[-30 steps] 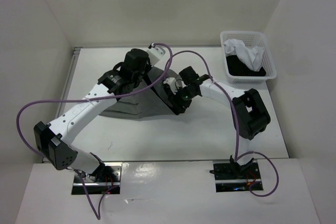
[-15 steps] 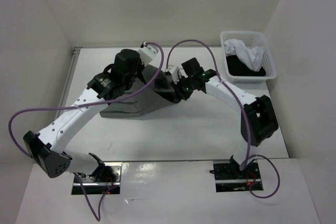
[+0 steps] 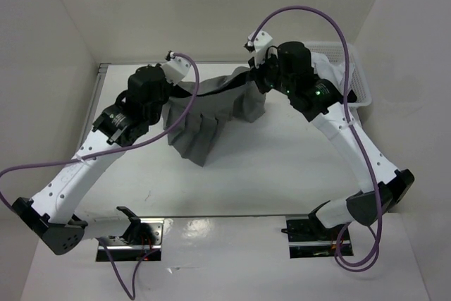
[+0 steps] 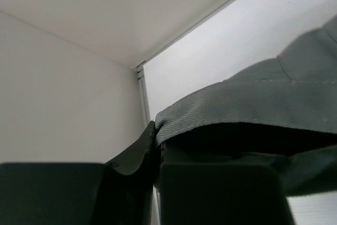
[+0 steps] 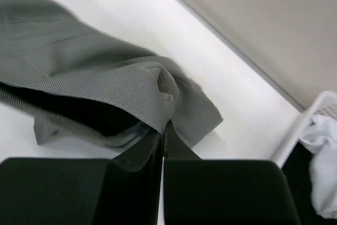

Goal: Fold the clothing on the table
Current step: Flatten the skirt out

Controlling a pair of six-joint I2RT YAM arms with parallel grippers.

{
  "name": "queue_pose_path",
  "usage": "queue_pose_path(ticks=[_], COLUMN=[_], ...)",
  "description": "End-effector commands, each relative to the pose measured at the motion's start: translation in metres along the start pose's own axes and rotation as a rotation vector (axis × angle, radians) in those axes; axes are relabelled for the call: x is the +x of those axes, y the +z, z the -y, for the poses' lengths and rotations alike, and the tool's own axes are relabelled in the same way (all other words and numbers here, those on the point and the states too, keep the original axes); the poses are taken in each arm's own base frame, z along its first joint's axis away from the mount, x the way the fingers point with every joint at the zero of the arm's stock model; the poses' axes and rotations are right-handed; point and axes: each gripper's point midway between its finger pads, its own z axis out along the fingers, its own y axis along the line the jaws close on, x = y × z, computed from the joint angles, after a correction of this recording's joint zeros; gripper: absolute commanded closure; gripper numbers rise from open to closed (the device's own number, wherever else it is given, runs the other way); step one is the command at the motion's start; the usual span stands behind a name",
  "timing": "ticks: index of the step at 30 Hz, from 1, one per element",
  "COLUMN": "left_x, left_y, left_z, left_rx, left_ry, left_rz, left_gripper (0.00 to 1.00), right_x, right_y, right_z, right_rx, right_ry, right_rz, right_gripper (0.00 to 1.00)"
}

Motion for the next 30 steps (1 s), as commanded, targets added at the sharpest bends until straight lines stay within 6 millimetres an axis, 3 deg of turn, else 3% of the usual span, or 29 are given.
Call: queue_pose_path(ticks=[1, 8, 11, 15, 20, 24, 25, 26, 30], left_x=[-0.028, -0.05, -0.063, -0.067, -0.063, -0.055, -0.049, -0.044, -0.026], left_y=[-0.024, -0.046, -0.06, -0.063, -0.056, -0.076, -0.077, -0.088, -0.1], left_z=[-0.057, -0.094, -0.112, -0.118, -0.1, -0.104, -0.102, -0.112, -0.109], left_rx=[-0.149, -0.232, -0.263, -0.278, -0.202, -0.177, -0.175, -0.195, -0.16], left_ry=[-0.07, -0.123, -0.163, -0.16, -0.13, -0.134, -0.13, -0.148, -0.135], left_rz=[0.086, 0.158, 0.209, 0.226, 0.221, 0.256, 0.252, 0.265, 0.263], left_gripper=[0.98, 0.96, 0.95, 0.94, 0.92, 0.89, 0.89, 0.88, 0.88], right_x=[-0.046, -0.084, -0.092, -0.1, -0.097, -0.094, -0.086, -0.085, -0.073], right_y=[-0.032, -0.071, -0.081, -0.089, -0.087, -0.103, -0.101, -0.103, -0.122], right_z=[0.035, 0.073, 0.078, 0.084, 0.077, 0.069, 0.067, 0.064, 0.066], right_rx=[0.172, 0.368, 0.395, 0.425, 0.387, 0.35, 0.348, 0.337, 0.332], right_ry=[0.019, 0.062, 0.067, 0.074, 0.055, 0.039, 0.022, 0.02, -0.013], right_rz=[0.12, 0.23, 0.251, 0.276, 0.268, 0.276, 0.256, 0.265, 0.257], right_gripper=[1.0, 1.0, 1.0, 1.0, 1.0, 1.0, 1.0, 1.0, 1.0])
